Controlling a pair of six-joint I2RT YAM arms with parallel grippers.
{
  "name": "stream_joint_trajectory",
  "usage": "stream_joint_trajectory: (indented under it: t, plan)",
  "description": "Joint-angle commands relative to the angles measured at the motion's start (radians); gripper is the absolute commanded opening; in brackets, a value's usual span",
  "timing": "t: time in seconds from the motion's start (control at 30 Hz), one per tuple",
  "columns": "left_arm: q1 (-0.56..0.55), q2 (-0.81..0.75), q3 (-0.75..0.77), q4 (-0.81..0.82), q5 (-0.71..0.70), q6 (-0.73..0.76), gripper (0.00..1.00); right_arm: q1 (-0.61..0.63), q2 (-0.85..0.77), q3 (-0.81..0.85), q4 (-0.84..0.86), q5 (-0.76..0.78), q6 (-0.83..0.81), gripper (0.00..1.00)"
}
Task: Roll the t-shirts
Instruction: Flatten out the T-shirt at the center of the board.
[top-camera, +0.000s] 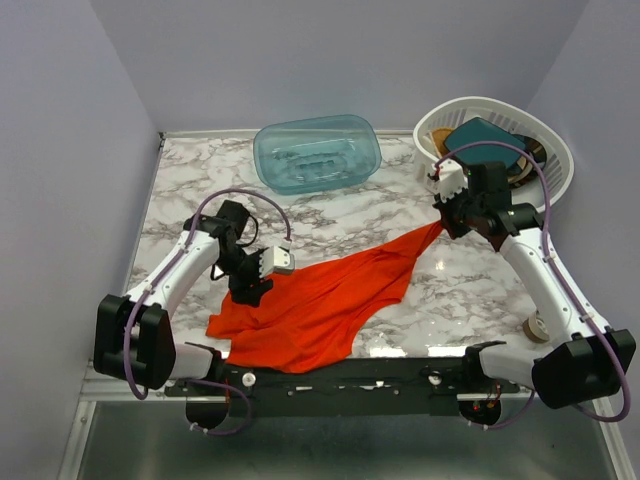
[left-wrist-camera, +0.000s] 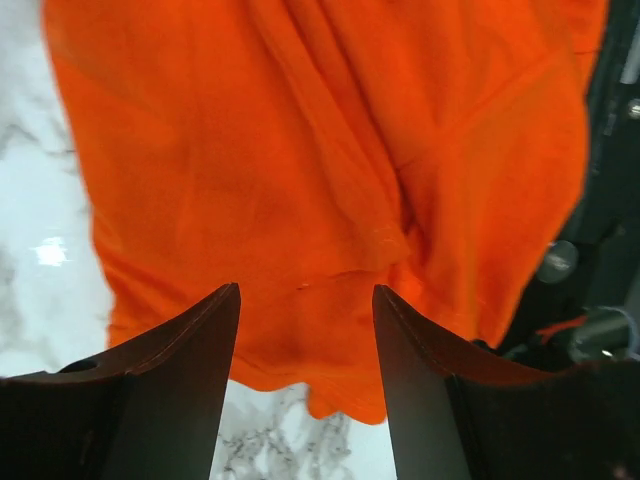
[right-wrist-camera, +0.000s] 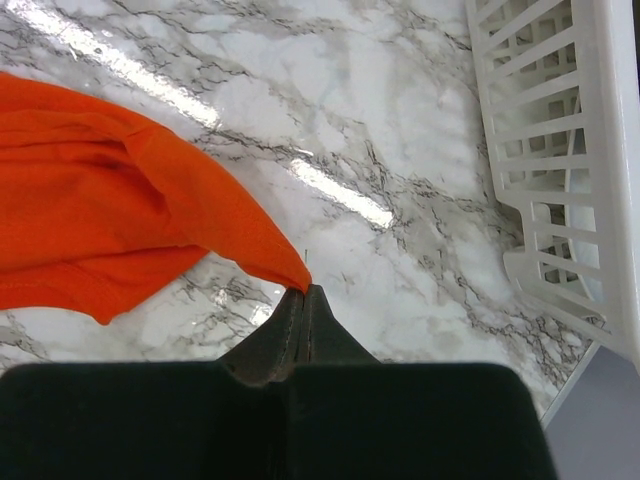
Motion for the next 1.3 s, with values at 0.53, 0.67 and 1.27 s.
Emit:
stream_joint_trajectory:
  t: [0.53, 0.67, 1.27]
  plan:
    - [-0.146, -0.024, -0.149, 0.136, -0.069, -0.254, 0.62, 0.001, -0.067, -0.046, 0.053, -0.024, 0.008, 0.00]
    - [-0.146, -0.002, -0.166, 0.166, -0.085, -0.277, 0.56, -0.001, -0.077, -0.062, 0.054, -0.029, 0.014, 0.00]
    - [-0.145, -0.005, -0.131, 0.140, -0.122, -0.303, 0.00, -0.002, -0.091, -0.063, 0.071, -0.011, 0.011, 0.00]
